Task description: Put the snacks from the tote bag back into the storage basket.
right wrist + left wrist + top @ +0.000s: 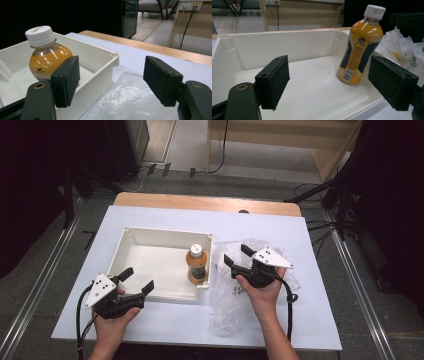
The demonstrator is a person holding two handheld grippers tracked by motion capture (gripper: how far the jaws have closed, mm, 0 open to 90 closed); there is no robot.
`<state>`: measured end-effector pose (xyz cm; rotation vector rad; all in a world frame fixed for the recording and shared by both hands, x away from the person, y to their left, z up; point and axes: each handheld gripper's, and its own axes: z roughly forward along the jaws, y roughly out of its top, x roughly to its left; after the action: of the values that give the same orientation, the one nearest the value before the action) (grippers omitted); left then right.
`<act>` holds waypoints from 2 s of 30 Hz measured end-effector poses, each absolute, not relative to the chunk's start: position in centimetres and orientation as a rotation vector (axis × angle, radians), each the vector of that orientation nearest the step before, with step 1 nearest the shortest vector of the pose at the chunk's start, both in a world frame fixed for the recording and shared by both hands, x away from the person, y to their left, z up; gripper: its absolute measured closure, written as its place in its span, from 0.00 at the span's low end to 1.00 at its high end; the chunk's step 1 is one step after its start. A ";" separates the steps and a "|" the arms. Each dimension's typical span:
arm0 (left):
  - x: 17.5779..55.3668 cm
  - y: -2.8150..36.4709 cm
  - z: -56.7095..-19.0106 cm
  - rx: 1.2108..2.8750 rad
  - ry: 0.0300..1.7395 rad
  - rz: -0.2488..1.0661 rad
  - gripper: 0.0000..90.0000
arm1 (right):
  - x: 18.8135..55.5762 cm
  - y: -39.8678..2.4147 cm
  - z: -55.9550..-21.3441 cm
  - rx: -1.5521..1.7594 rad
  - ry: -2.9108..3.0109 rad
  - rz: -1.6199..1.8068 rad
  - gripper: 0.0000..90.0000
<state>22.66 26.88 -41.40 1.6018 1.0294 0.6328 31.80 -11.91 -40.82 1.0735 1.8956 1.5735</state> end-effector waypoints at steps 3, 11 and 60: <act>22.8 26.9 -41.4 1.603 1.029 0.636 0.20 | 31.7 -12.3 -40.9 1.083 1.890 1.576 0.34; 23.2 26.6 -41.4 1.607 1.023 0.633 0.20 | 31.5 -13.4 -41.0 1.091 1.883 1.587 0.29; 24.4 26.5 -41.5 1.609 1.024 0.623 0.20 | 27.9 -21.7 -42.6 1.253 1.755 1.493 0.26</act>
<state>24.39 26.54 -41.45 1.6087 1.0244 0.6233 27.91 -21.70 -42.58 1.2528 1.7553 1.4929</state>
